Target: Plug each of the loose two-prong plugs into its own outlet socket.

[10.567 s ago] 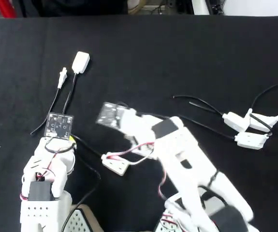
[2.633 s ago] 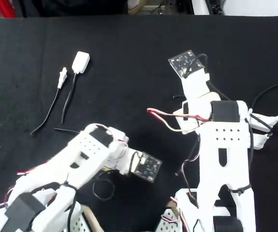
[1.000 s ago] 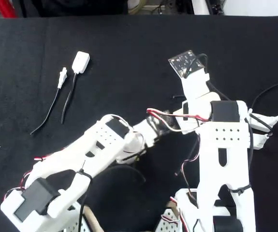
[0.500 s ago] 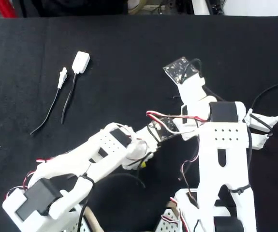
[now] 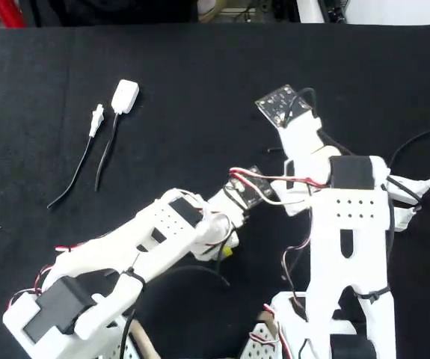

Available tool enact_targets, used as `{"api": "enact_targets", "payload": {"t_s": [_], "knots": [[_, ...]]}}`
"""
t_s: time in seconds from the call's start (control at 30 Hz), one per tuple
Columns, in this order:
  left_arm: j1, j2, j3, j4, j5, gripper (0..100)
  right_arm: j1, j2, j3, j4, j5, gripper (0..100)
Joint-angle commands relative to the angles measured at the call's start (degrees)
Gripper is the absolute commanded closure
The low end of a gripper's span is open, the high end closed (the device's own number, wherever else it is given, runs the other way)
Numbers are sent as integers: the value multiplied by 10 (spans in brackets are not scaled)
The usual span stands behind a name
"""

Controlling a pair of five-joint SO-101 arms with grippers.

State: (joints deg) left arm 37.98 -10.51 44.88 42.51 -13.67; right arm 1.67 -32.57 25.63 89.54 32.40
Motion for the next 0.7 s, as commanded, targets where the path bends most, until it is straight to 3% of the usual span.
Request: {"api": "enact_targets", "payload": {"t_s": [0.0,0.1,0.33,0.47,0.67], "knots": [[-14,-39,-17,-16,20,739,16,-3,-29,19,13,986],[-15,-95,2,-14,55,739,17,-3,-31,19,10,986],[-36,-298,123,-16,58,739,11,-3,-48,25,-18,986],[-115,-399,182,-12,55,739,-36,-3,-57,50,-37,986],[-298,-517,262,-11,-5,739,-171,3,3,15,-149,986]]}}
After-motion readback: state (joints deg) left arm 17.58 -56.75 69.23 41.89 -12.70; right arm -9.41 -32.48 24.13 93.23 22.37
